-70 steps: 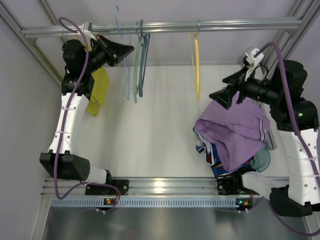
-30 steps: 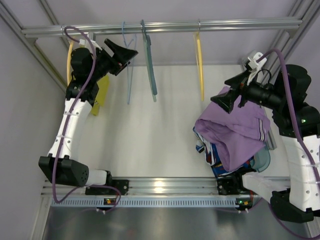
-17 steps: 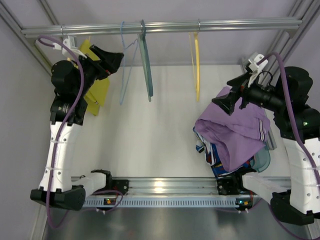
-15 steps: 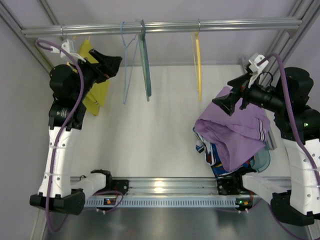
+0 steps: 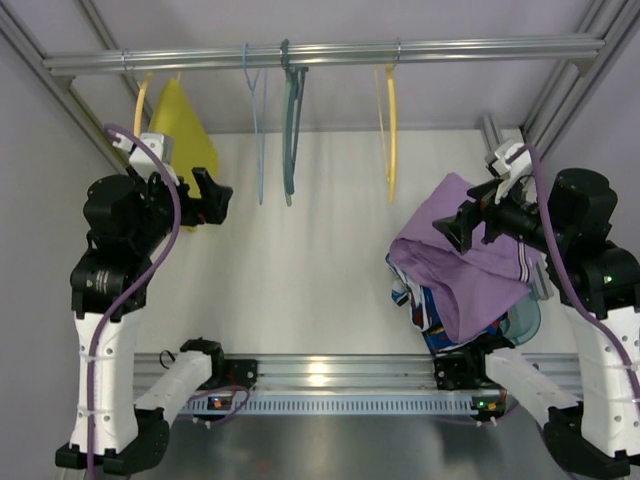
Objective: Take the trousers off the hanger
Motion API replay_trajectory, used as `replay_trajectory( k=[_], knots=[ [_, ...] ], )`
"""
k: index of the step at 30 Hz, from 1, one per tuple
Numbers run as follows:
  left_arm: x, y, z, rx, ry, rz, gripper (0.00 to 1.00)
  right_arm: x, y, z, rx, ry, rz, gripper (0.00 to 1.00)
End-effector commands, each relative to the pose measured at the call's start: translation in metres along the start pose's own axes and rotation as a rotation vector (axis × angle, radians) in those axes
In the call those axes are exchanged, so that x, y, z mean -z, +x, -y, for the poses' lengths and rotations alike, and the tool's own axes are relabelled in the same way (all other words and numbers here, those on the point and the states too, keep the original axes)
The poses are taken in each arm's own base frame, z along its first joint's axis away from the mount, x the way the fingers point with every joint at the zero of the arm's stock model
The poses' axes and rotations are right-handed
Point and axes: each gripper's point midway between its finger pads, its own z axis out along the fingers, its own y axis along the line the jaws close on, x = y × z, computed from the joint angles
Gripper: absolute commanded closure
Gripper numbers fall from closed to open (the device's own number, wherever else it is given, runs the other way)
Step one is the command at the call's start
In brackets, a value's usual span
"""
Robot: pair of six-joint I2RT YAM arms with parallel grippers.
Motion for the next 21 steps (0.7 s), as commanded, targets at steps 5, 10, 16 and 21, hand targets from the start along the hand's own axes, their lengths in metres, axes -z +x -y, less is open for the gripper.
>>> replay_trajectory(
  k=[5,10,16,21],
  knots=[
    [0.048,0.076,0.003,-0.146,0.074,-0.286,0.01,0.025,0.03,0.002,0.02,0.111,-0.016,0.01],
    [0.063,0.104,-0.015,-0.151,-0.017,-0.356,0.02,0.041,0.049,0.001,0.021,0.168,0.001,0.01],
    [0.074,0.112,-0.021,-0.157,-0.051,-0.336,0.01,0.062,0.06,-0.001,0.017,0.255,0.038,0.01],
    [0.077,0.109,-0.025,-0.14,-0.088,-0.32,0.01,0.068,0.062,-0.004,-0.005,0.285,0.06,0.01]
  ],
)
